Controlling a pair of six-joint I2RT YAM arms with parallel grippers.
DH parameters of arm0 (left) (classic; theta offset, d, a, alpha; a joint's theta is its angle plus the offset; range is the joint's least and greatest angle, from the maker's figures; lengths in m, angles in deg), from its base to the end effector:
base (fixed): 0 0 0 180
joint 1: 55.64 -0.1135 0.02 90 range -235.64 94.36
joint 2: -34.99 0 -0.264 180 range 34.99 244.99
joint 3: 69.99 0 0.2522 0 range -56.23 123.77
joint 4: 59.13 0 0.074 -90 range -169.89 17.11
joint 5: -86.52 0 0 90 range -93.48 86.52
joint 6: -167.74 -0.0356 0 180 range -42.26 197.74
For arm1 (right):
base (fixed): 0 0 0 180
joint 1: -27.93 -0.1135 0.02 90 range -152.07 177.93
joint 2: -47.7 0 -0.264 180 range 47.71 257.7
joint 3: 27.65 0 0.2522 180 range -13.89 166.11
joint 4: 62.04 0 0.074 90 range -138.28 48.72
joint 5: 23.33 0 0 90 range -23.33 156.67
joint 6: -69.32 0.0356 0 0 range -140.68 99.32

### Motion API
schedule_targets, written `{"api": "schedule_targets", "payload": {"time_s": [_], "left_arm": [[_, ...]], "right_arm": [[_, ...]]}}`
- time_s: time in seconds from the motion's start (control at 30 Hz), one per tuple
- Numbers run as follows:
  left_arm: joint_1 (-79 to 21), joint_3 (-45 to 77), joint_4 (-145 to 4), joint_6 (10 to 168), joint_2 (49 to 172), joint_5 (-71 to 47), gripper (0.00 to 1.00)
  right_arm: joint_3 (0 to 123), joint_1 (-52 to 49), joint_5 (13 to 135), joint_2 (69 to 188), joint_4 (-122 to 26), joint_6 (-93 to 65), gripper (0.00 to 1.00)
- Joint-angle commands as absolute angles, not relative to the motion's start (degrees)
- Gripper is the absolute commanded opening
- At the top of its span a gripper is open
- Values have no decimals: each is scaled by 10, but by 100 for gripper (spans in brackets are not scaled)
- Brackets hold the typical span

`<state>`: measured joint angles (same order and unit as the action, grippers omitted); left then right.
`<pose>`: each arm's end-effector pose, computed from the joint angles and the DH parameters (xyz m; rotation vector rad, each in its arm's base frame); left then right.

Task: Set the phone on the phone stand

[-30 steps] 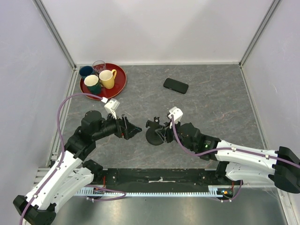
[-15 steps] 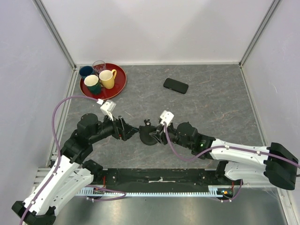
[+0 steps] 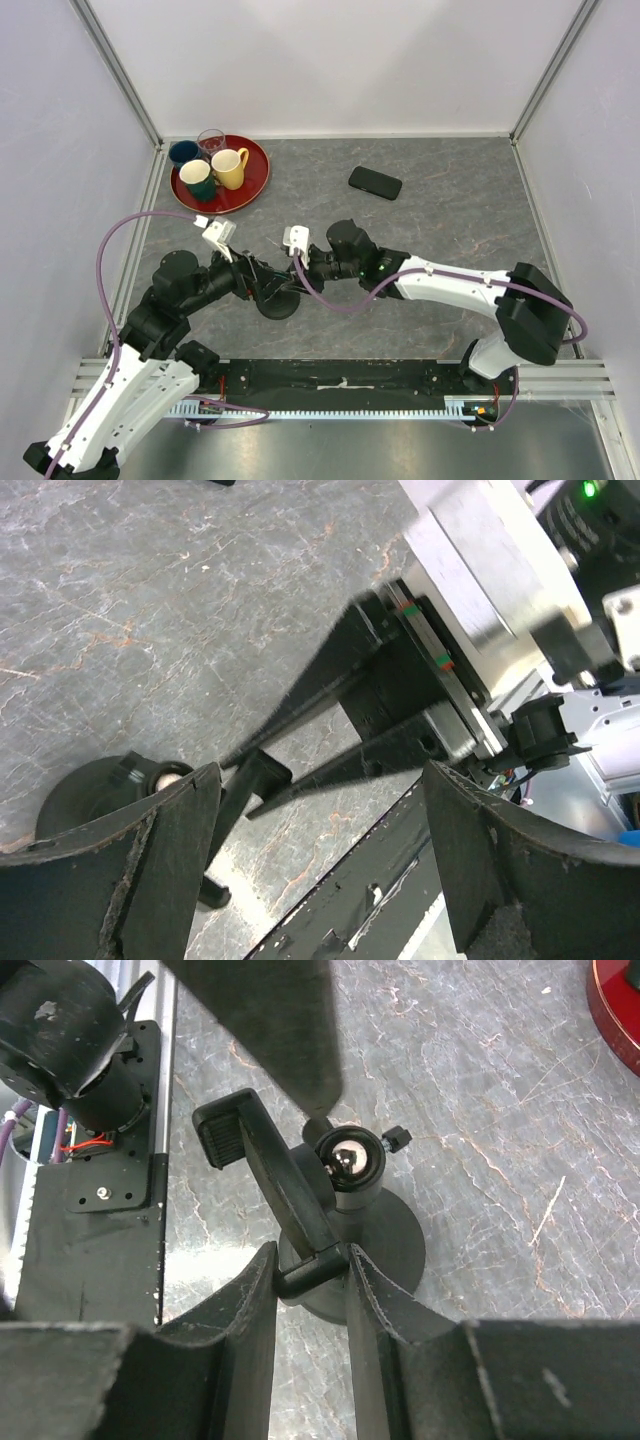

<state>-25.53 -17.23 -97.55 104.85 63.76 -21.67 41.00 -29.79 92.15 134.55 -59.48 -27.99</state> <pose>0.1012 -0.0715 0.3162 0.2871 1.9044 -0.9781 0.1709 0.2993 0.2607 -1.3437 1.5249 1.0012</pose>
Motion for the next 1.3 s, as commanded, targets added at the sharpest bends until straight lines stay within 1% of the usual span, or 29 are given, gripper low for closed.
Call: {"api": "schedule_targets", "payload": {"time_s": [0.0,0.1,0.27,0.3,0.37,0.4,0.47,0.5,0.53,0.57,0.6,0.7,0.77,0.8,0.87,0.9,0.93,1.0,1.03,1.1,1.13,1.2,1.23,1.27], "left_arm": [[-253,-169,-988,1054,625,-202,87],[-253,-177,-988,1056,614,-189,87],[-253,-165,-988,1047,630,-190,87],[-253,-164,-988,1046,632,-189,87],[-253,-166,-985,1048,631,-191,87],[-253,-169,-981,1047,630,-190,87],[-253,-169,-977,1046,628,-187,87],[-253,-169,-978,1044,628,-186,87],[-253,-162,-978,1038,634,-187,87],[-253,-159,-981,1035,635,-186,87],[-253,-155,-983,1033,637,-185,87],[-253,-147,-983,1030,640,-182,87],[-253,-149,-980,1032,638,-181,87],[-253,-150,-978,1032,637,-179,87],[-253,-152,-977,1031,641,-176,87],[-253,-151,-977,1028,648,-175,87],[-253,-145,-977,1023,656,-175,87],[-253,-137,-975,1016,680,-174,87],[-253,-129,-972,1010,688,-174,88],[-253,-125,-963,1006,703,-174,88],[-253,-120,-952,1001,717,-174,88],[-253,-113,-944,994,736,-173,88],[-253,-100,-943,984,757,-170,88],[-253,-92,-942,979,767,-165,88]], "right_arm": [[464,-272,966,1376,-543,-336,0],[470,-255,983,1387,-543,-334,0],[473,-244,970,1397,-543,-318,0],[474,-244,969,1396,-544,-312,8],[475,-244,949,1393,-550,-279,38],[474,-244,944,1389,-550,-268,57],[468,-244,937,1368,-552,-252,74],[467,-245,923,1359,-554,-247,88],[461,-243,910,1349,-556,-245,95],[460,-243,897,1331,-558,-238,98],[460,-240,874,1323,-558,-233,98],[459,-214,864,1294,-576,-209,98],[458,-187,836,1285,-597,-165,98],[460,-175,813,1284,-603,-151,98],[475,-134,730,1297,-615,-113,98],[485,-116,695,1306,-614,-66,98],[506,-76,653,1315,-611,-35,98],[532,-34,628,1355,-593,44,98],[553,7,625,1371,-587,65,98],[576,43,626,1423,-586,102,98],[609,72,629,1445,-583,127,98],[653,99,636,1518,-565,146,98],[705,119,641,1546,-547,155,98],[735,129,651,1602,-535,154,98]]}}
